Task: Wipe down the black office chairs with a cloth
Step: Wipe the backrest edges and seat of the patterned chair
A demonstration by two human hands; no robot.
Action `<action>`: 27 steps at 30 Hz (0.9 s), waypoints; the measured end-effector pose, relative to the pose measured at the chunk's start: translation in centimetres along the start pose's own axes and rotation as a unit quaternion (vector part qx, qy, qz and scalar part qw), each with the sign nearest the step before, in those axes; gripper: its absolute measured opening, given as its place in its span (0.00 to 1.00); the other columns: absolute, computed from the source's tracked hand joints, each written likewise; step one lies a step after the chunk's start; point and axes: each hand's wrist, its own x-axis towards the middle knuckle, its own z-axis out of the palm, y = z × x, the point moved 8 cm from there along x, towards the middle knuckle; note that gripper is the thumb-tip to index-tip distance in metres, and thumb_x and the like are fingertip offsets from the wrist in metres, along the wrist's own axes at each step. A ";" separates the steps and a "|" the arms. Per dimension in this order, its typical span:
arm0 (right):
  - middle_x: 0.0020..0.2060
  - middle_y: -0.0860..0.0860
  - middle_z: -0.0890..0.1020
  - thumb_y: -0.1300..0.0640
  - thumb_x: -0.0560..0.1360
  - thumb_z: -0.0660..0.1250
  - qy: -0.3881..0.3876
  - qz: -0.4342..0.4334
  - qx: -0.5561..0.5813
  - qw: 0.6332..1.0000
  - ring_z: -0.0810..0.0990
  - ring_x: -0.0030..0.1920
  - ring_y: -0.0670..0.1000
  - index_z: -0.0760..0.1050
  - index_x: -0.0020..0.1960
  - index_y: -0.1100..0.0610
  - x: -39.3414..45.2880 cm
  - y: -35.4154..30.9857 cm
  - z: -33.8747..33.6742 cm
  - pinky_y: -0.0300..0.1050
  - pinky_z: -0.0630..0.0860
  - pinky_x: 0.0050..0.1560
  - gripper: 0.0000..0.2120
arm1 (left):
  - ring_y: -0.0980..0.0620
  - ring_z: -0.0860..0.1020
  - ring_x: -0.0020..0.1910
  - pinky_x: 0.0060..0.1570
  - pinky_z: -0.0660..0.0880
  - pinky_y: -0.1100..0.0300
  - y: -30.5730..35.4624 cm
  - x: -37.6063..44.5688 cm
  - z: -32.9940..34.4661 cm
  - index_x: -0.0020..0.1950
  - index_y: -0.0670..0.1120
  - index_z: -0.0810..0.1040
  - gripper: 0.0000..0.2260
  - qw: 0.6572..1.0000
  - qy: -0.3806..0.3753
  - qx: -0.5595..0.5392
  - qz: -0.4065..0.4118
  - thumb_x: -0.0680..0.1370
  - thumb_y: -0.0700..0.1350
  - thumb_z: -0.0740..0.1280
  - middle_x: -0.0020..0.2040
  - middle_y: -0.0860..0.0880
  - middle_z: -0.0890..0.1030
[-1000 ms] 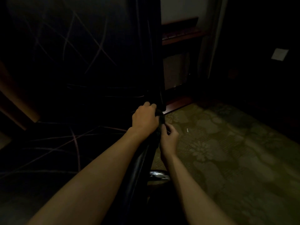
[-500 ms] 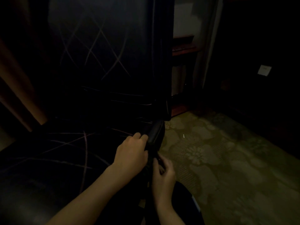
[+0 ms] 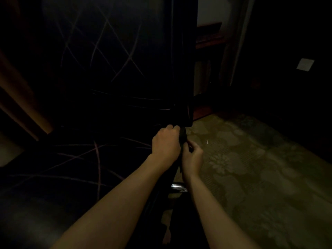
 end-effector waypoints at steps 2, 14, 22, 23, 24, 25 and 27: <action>0.53 0.54 0.81 0.60 0.79 0.64 -0.014 -0.004 -0.035 0.999 0.80 0.54 0.52 0.79 0.60 0.59 -2.3 -0.6 -0.5 0.52 0.76 0.58 0.11 | 0.46 0.77 0.51 0.41 0.73 0.56 -0.8 -1.8 -0.2 0.58 0.44 0.73 0.08 0.999 -0.027 -0.020 -0.019 0.79 0.41 0.63 0.54 0.45 0.76; 0.46 0.49 0.71 0.69 0.73 0.63 -0.079 0.054 -0.301 0.949 0.75 0.47 0.51 0.73 0.48 0.57 -3.8 -4.4 0.6 0.44 0.71 0.46 0.08 | 0.48 0.76 0.56 0.43 0.73 0.58 -2.6 -3.0 2.1 0.61 0.46 0.73 0.11 0.979 -0.184 -0.006 -0.088 0.81 0.46 0.59 0.58 0.47 0.75; 0.51 0.58 0.76 0.62 0.77 0.55 -0.142 0.071 -0.356 0.921 0.75 0.51 0.56 0.73 0.54 0.61 1.4 -5.2 3.8 0.51 0.73 0.54 0.10 | 0.46 0.78 0.52 0.35 0.65 0.57 -3.7 2.3 3.2 0.57 0.46 0.75 0.09 0.976 -0.205 0.032 -0.067 0.82 0.49 0.58 0.55 0.47 0.77; 0.53 0.60 0.77 0.63 0.78 0.57 -0.161 0.060 -0.375 0.911 0.75 0.53 0.59 0.73 0.57 0.63 2.1 -5.2 4.4 0.50 0.72 0.55 0.11 | 0.46 0.78 0.53 0.36 0.65 0.56 -3.9 3.1 3.1 0.58 0.46 0.74 0.10 0.979 -0.190 0.026 -0.069 0.82 0.48 0.58 0.57 0.46 0.76; 0.54 0.62 0.77 0.65 0.77 0.59 -0.174 0.045 -0.389 0.903 0.75 0.54 0.61 0.72 0.59 0.64 2.9 -5.3 5.0 0.50 0.72 0.55 0.11 | 0.45 0.78 0.53 0.37 0.66 0.56 -4.1 3.9 3.0 0.59 0.46 0.74 0.09 0.981 -0.179 0.018 -0.071 0.82 0.48 0.58 0.57 0.46 0.76; 0.54 0.63 0.77 0.66 0.77 0.60 -0.178 0.037 -0.399 0.899 0.75 0.54 0.62 0.72 0.59 0.65 3.5 -5.6 5.3 0.51 0.72 0.54 0.12 | 0.45 0.78 0.53 0.37 0.66 0.56 -4.3 4.6 2.7 0.59 0.46 0.74 0.09 0.983 -0.167 0.004 -0.076 0.82 0.47 0.59 0.58 0.45 0.76; 0.53 0.63 0.77 0.65 0.77 0.61 -0.179 0.040 -0.409 0.894 0.76 0.54 0.62 0.72 0.59 0.66 4.4 -6.0 5.8 0.52 0.72 0.54 0.11 | 0.45 0.78 0.52 0.37 0.66 0.56 -4.9 5.1 1.9 0.58 0.45 0.74 0.08 0.985 -0.152 -0.020 -0.085 0.82 0.46 0.60 0.57 0.45 0.77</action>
